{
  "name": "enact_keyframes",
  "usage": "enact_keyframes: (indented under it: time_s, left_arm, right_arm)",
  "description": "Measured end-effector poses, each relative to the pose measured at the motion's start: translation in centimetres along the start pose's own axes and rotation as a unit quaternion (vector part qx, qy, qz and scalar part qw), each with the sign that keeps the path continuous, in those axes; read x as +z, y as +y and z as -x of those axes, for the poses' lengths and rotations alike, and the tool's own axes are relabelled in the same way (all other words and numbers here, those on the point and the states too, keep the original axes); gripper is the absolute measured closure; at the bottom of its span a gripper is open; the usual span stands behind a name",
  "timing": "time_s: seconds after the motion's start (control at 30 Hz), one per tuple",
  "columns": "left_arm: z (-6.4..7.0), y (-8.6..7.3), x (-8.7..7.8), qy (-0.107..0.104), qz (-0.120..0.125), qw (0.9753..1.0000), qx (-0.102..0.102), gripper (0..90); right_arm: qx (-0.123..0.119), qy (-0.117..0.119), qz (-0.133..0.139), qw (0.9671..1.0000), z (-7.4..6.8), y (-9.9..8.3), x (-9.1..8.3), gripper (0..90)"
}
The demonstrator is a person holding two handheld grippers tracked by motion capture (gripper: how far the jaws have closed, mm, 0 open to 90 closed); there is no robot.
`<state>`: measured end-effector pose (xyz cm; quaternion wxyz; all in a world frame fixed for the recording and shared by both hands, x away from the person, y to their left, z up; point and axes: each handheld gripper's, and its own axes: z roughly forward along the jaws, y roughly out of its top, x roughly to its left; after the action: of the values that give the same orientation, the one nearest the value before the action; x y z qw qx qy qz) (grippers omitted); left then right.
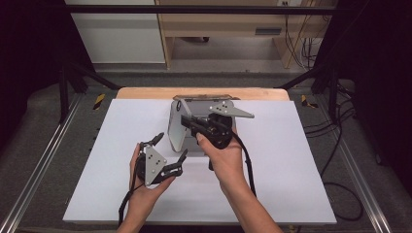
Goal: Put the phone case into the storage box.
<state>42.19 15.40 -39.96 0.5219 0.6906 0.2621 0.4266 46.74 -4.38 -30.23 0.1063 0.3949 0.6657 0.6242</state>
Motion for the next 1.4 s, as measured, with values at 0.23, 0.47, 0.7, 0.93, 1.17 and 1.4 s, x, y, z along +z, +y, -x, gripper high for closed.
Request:
enact_keyframes:
  time_s: [0.23,0.47,0.7,0.93,1.17,1.4]
  left_arm:
    - [0.2,0.4,0.1,-0.002,0.007,0.9999,0.009,22.4]
    - [0.1,0.3,0.1,-0.001,0.006,0.9999,0.011,25.0]
    - [0.3,-0.1,0.0,0.000,0.005,0.9999,0.014,32.9]
    - [0.2,0.1,0.1,0.005,0.009,0.9998,0.015,36.7]
    - [0.1,0.2,0.3,0.008,0.011,0.9998,0.016,39.2]
    - [0.1,0.1,0.2,0.013,0.011,0.9997,0.019,41.0]
  right_arm:
    - [0.003,0.001,0.002,1.0000,-0.2,0.1,0.1,81.4]
    - [0.004,0.002,0.001,1.0000,-0.3,0.0,0.2,81.4]
    - [0.007,0.000,-0.002,1.0000,-0.2,-0.2,0.4,81.5]
    - [0.009,0.002,-0.005,0.9999,-0.4,-0.6,0.7,81.4]
    - [0.011,0.004,-0.006,0.9999,-0.6,-0.8,0.9,81.4]
    - [0.010,0.006,-0.008,0.9999,-0.9,-0.9,1.0,81.4]
